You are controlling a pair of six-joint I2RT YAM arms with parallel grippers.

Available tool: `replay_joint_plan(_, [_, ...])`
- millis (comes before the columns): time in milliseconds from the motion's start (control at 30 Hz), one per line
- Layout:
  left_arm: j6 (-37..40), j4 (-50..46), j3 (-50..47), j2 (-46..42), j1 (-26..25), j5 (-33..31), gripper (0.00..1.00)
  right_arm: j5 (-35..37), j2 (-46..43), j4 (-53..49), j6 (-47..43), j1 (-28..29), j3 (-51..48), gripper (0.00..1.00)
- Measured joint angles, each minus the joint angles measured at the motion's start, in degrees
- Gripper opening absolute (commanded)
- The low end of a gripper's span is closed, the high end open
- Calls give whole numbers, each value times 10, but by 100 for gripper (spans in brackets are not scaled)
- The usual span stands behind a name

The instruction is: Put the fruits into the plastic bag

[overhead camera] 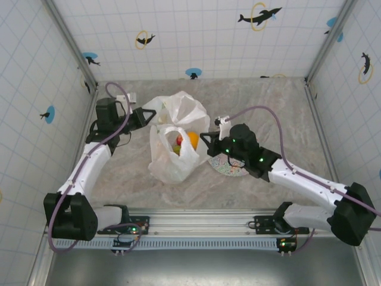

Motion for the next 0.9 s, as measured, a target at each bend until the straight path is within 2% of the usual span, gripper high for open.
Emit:
replay_joint_plan(233, [-49, 24, 45, 12, 25, -8, 0, 4, 56, 32, -1, 6, 87, 0])
replay_joint_plan(467, [-89, 41, 47, 34, 26, 5, 0, 12, 101, 41, -1, 7, 122, 0])
replay_joint_plan(733, [-113, 39, 51, 26, 26, 35, 0, 17, 102, 37, -3, 7, 143, 0])
replay_joint_plan(900, [-142, 45, 56, -16, 21, 53, 0, 21, 78, 35, -1, 6, 146, 0])
